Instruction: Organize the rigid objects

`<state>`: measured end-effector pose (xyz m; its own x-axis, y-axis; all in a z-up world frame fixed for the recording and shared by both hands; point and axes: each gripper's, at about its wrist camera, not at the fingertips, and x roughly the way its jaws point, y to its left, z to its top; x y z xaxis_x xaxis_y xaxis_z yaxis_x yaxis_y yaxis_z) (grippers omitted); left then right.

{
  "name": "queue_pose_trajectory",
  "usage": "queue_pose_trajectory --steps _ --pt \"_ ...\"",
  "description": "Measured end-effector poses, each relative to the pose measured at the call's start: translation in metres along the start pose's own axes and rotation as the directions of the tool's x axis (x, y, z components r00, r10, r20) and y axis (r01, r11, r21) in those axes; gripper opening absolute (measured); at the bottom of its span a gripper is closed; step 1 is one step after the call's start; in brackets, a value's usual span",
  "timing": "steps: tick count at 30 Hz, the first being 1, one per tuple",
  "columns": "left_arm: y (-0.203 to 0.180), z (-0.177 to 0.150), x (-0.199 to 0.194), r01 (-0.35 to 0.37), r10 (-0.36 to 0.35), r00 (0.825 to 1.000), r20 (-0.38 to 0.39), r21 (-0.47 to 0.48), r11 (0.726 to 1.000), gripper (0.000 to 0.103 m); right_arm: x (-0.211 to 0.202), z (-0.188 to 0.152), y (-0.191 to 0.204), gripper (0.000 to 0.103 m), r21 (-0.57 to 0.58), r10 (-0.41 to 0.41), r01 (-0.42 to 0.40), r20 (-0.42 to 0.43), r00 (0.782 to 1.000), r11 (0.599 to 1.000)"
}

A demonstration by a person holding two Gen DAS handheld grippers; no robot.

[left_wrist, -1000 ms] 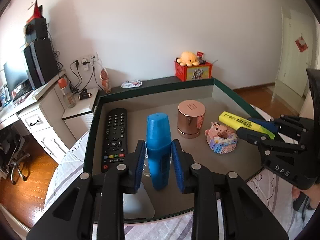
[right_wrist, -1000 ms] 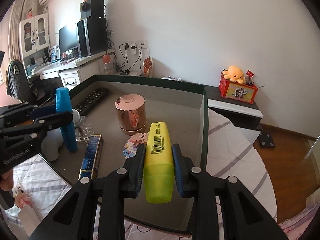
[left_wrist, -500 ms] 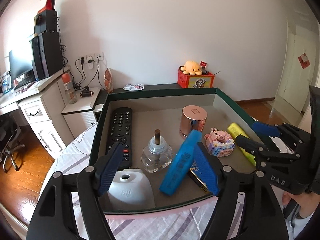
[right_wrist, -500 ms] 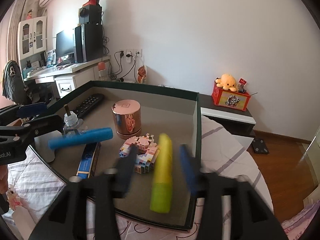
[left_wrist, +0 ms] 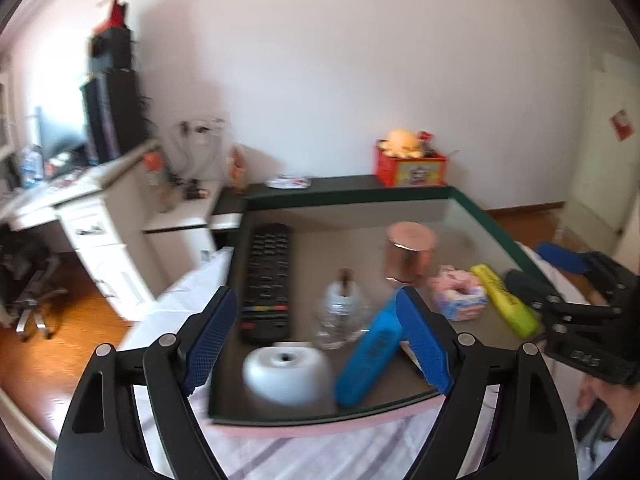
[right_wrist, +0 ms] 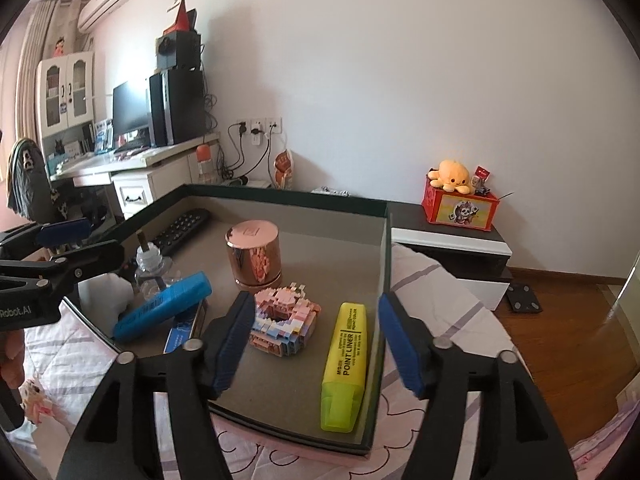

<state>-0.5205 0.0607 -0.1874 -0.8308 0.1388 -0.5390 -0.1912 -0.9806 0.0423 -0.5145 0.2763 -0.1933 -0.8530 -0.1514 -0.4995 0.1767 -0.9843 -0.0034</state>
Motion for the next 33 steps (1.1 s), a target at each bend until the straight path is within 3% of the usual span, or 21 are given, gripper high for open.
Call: queue_pose_trajectory --steps 2,4,7,11,13,14,21,28,33 --pt "0.001 0.003 -0.017 -0.019 0.019 0.999 0.026 0.010 1.000 0.085 -0.007 0.002 0.001 0.076 0.002 0.002 -0.002 -0.004 1.000 1.000" --pt "0.002 0.004 -0.038 -0.038 0.037 0.998 0.047 0.018 0.999 0.095 -0.026 0.003 0.004 0.079 0.007 0.012 -0.012 0.007 1.000 1.000" --pt "-0.001 0.003 -0.073 -0.091 0.087 0.992 0.094 0.041 0.995 0.098 -0.058 0.004 0.008 0.083 0.031 0.016 -0.017 0.033 0.999 0.999" --pt "-0.001 -0.006 -0.122 -0.109 0.105 0.984 0.147 0.022 0.994 0.103 -0.099 0.004 0.016 0.086 0.045 -0.023 0.020 0.061 0.998 0.999" --pt "-0.001 -0.015 -0.147 -0.096 0.092 0.981 0.171 0.013 0.995 0.103 -0.124 0.001 0.020 0.092 0.043 -0.036 0.032 0.083 0.996 0.999" --pt "-0.002 -0.018 -0.157 -0.094 0.090 0.979 0.180 0.012 0.996 0.103 -0.135 -0.001 0.023 0.103 0.040 -0.046 0.042 0.090 0.995 0.998" --pt "-0.008 -0.048 -0.231 -0.100 0.100 0.963 0.252 -0.016 0.995 0.103 -0.216 -0.019 0.048 0.103 0.025 -0.079 0.076 0.158 0.984 0.997" --pt "-0.011 -0.076 -0.289 -0.165 0.158 0.944 0.291 -0.001 0.986 0.103 -0.265 -0.036 0.069 0.103 0.021 -0.069 0.066 0.182 0.981 0.998" --pt "-0.005 -0.088 -0.315 -0.142 0.146 0.941 0.305 -0.034 0.989 0.103 -0.289 -0.046 0.083 0.103 0.007 -0.076 0.076 0.188 0.979 0.997"
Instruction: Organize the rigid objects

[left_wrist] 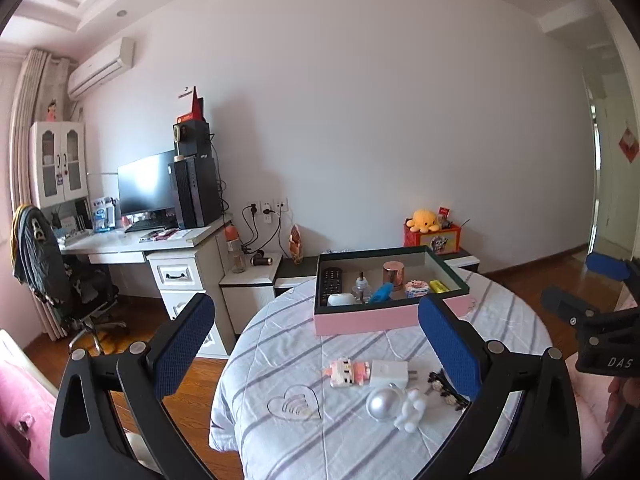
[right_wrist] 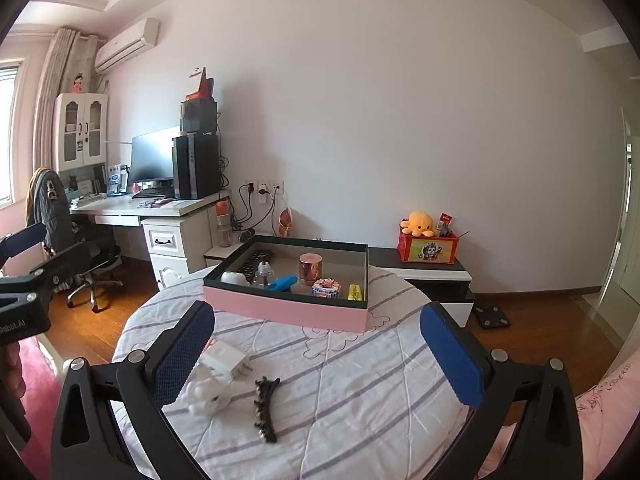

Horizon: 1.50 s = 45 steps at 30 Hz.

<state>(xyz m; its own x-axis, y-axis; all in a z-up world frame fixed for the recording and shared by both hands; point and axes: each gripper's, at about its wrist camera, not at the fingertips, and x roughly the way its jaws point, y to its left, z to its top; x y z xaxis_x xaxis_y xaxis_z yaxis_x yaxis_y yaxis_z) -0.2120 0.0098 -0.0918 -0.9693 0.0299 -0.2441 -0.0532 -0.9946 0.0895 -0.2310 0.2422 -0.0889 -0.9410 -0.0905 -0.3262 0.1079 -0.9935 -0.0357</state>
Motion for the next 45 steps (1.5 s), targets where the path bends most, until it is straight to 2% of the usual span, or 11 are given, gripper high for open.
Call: queue_pose_trajectory --steps 6,8,12,18,24,29,32,35,41,43,45 --pt "0.005 -0.005 -0.020 -0.031 0.031 0.999 0.026 -0.011 0.999 0.103 -0.026 -0.006 0.008 0.103 -0.023 -0.029 0.030 0.017 0.999 0.999" --pt "0.004 -0.007 -0.025 -0.072 0.072 0.997 0.030 -0.016 0.997 0.103 -0.030 -0.007 0.009 0.103 -0.021 -0.029 0.029 0.017 0.999 0.999" --pt "0.002 -0.012 -0.027 -0.044 0.044 0.999 0.022 -0.006 0.999 0.103 -0.031 -0.010 0.010 0.103 -0.021 -0.027 0.027 0.008 1.000 0.999" --pt "0.008 -0.017 -0.023 -0.054 0.054 0.999 0.010 -0.008 0.999 0.103 -0.025 -0.018 0.015 0.103 -0.033 -0.029 0.028 -0.021 0.999 0.999" --pt "0.013 -0.031 -0.002 -0.039 0.039 0.997 -0.061 -0.010 0.999 0.103 0.001 -0.033 0.018 0.103 -0.050 -0.036 0.031 -0.096 0.995 0.998" --pt "0.007 -0.049 0.020 -0.009 0.011 0.991 -0.135 0.016 1.000 0.103 0.036 -0.057 0.021 0.103 -0.060 -0.018 0.006 -0.198 0.980 0.998" --pt "0.002 -0.059 0.032 0.001 0.006 0.985 -0.174 0.041 0.999 0.103 0.064 -0.076 0.025 0.103 -0.071 0.005 -0.027 -0.287 0.958 0.997" --pt "-0.004 -0.067 0.043 0.018 -0.007 0.978 -0.208 0.050 0.999 0.103 0.085 -0.092 0.026 0.103 -0.060 0.044 -0.068 -0.342 0.939 0.996" --pt "-0.017 -0.086 0.065 0.068 -0.045 0.958 -0.283 0.069 0.995 0.103 0.114 -0.106 0.030 0.103 -0.053 0.063 -0.090 -0.381 0.922 0.995" --pt "-0.020 -0.092 0.072 0.076 -0.050 0.951 -0.304 0.074 0.994 0.103 0.122 -0.110 0.031 0.099 -0.046 0.074 -0.100 -0.390 0.918 0.994" --pt "-0.021 -0.096 0.078 0.085 -0.058 0.945 -0.321 0.071 0.994 0.103 0.129 -0.111 0.031 0.085 -0.043 0.084 -0.110 -0.399 0.913 0.993"
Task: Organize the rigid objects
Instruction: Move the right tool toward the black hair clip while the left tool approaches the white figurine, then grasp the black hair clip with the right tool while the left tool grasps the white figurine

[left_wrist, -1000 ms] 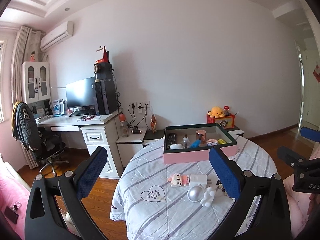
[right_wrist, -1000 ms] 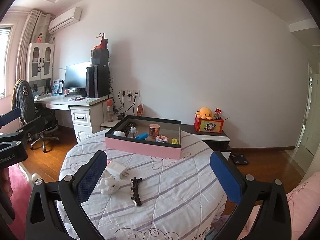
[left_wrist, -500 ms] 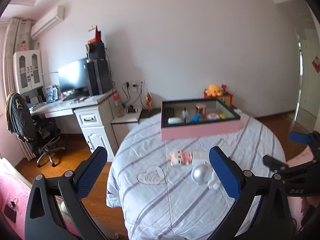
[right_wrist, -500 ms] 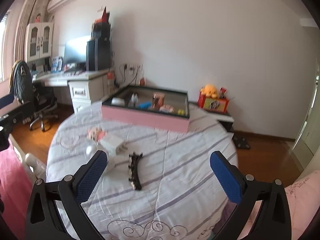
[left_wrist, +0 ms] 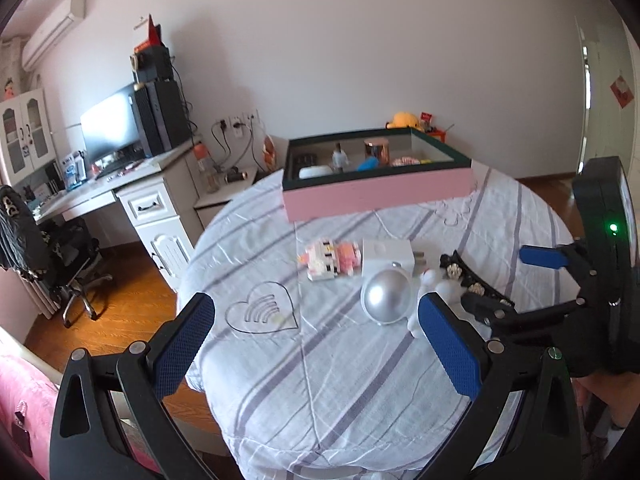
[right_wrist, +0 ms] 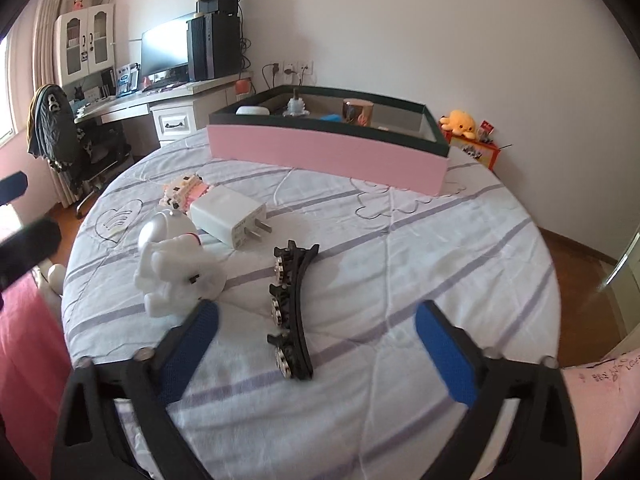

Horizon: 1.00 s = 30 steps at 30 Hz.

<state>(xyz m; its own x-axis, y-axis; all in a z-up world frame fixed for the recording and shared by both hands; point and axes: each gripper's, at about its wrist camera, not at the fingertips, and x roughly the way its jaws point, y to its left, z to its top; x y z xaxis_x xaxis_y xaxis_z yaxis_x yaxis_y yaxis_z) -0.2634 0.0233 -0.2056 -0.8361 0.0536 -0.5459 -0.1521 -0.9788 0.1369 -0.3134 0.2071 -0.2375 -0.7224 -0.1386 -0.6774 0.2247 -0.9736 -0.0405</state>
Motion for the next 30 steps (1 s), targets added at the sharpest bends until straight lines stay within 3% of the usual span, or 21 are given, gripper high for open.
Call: queue_pose_trajectory --steps 3,5,7,9,14,25,26,30 --pt "-0.002 -0.002 0.008 0.016 -0.016 1.000 -0.019 -0.004 1.000 0.103 0.013 -0.001 0.000 0.062 -0.008 0.044 -0.044 -0.034 0.998 0.999" --pt "-0.003 -0.003 0.014 0.042 -0.042 0.998 -0.037 -0.008 0.999 0.103 0.016 -0.001 0.000 0.056 -0.019 0.067 -0.068 -0.037 0.997 0.998" --pt "-0.008 -0.003 0.021 0.056 -0.057 0.997 -0.053 -0.011 0.998 0.103 0.015 0.000 -0.003 0.041 -0.023 0.090 -0.091 -0.031 0.995 0.996" --pt "-0.014 -0.003 0.025 0.073 -0.074 0.995 -0.063 -0.005 0.997 0.103 0.013 -0.001 -0.010 0.019 -0.018 0.076 -0.077 -0.026 0.997 0.997" --pt "-0.034 -0.004 0.040 0.122 -0.120 0.989 -0.089 0.014 0.992 0.103 0.007 -0.008 -0.034 0.018 0.030 0.064 -0.064 -0.024 0.998 0.998" --pt "-0.053 -0.005 0.077 0.134 -0.127 0.985 -0.115 0.056 0.989 0.101 0.010 -0.011 -0.040 0.019 0.049 0.091 -0.091 0.013 0.996 0.995" --pt "-0.053 -0.006 0.080 0.137 -0.129 0.985 -0.118 0.058 0.989 0.099 0.010 -0.011 -0.040 0.019 0.053 0.095 -0.095 0.014 0.995 0.994" --pt "-0.054 -0.010 0.089 0.182 -0.174 0.976 -0.128 0.056 0.982 0.074 0.012 -0.010 -0.041 0.019 0.054 0.097 -0.098 0.017 0.995 0.994"
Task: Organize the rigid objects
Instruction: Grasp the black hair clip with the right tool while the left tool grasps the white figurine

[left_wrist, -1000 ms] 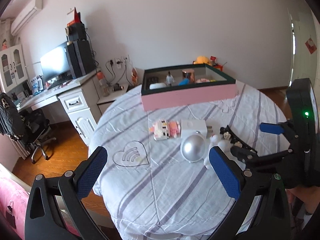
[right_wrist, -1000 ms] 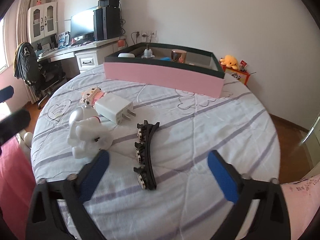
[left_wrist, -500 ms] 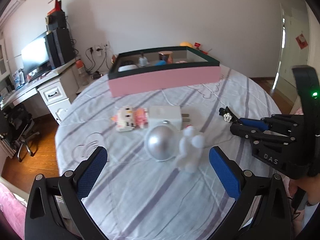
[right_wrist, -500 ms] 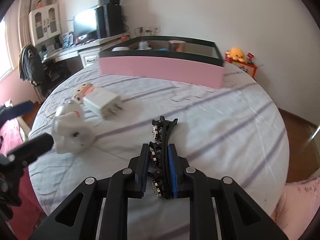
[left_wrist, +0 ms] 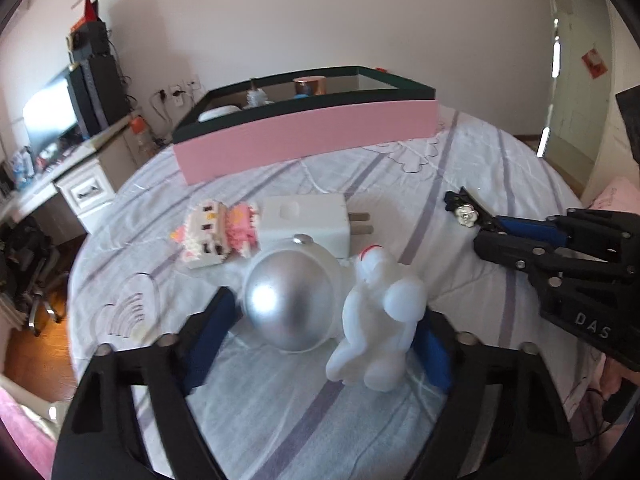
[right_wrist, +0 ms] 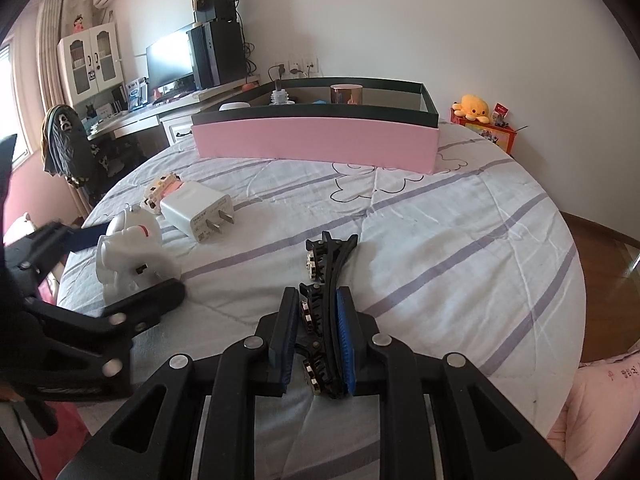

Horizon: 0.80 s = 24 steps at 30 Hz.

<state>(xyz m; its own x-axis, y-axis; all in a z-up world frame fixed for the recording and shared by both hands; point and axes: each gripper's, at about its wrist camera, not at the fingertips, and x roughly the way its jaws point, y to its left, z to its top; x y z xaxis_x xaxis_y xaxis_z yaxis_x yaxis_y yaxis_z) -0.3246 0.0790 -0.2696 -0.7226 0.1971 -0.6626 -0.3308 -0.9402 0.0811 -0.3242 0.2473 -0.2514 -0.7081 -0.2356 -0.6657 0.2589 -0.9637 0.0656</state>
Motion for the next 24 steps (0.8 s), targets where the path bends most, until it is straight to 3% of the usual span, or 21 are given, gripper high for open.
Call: queue_pose_trajectory --steps 24 --pt "0.000 0.003 -0.028 0.028 -0.029 0.999 0.041 0.024 0.999 0.072 -0.013 0.006 0.012 0.019 -0.013 -0.004 0.004 0.010 1.000 1.000"
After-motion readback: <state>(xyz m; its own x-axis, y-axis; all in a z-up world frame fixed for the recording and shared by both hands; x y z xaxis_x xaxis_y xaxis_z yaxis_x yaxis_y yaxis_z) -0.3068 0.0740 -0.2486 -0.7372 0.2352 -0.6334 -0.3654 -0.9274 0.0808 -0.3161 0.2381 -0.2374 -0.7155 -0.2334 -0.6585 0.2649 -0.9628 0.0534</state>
